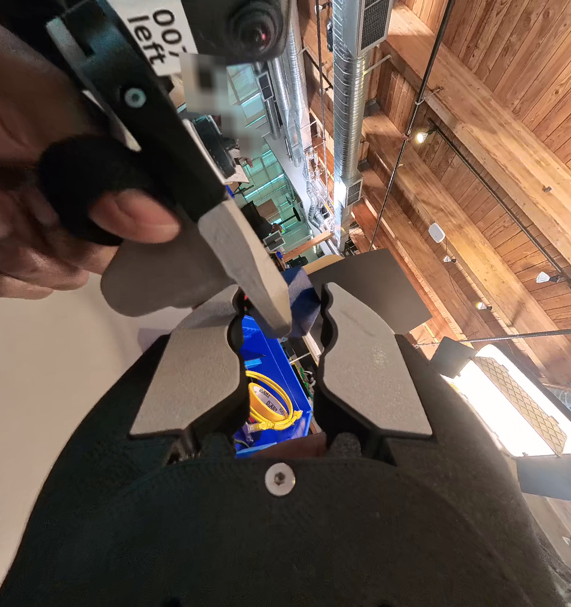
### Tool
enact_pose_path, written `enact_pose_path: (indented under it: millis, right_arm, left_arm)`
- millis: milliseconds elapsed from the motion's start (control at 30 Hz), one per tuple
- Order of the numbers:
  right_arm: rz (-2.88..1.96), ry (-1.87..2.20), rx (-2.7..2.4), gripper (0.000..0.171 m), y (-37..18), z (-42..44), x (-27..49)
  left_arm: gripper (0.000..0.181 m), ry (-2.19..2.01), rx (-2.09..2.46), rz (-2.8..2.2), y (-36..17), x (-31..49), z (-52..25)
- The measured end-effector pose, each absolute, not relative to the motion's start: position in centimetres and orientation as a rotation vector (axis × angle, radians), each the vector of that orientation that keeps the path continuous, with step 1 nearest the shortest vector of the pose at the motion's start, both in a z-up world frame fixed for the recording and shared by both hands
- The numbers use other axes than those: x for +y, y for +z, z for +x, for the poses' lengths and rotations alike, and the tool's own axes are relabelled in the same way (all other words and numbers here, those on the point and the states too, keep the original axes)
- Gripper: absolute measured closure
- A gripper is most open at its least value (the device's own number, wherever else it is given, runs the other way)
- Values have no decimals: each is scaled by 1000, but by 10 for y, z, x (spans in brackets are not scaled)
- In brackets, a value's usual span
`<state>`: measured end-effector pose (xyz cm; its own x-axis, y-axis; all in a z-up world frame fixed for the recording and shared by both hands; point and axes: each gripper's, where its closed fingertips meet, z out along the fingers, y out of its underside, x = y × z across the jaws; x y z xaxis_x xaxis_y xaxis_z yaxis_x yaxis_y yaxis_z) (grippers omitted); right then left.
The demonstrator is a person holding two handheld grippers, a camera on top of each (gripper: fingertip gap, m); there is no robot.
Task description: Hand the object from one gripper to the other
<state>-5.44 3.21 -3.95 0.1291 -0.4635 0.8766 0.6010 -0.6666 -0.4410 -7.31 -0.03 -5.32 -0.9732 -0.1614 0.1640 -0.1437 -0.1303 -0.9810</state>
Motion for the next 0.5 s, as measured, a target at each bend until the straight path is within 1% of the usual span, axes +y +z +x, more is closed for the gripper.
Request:
enact_pose_path:
  millis: [133,233,367,500]
  right_arm:
    - [-1630,-1686,-157,129,-46,-49,31]
    - [-1656,-1676,-153,129,-49,-46,31]
    - [-1687,-1686,-147,130,-53,-44,30]
    - [-1718,-1688,-157,131,-57,-42,29]
  left_arm:
    - [141,-2468,2129,-428,-57,0,-73]
    - [140,-2467,2148,-445,-60,0,-71]
    - [138,-2266,2105,-392,-63,3,-65]
    - [130,-2006,2015,-272,-59,11,-62]
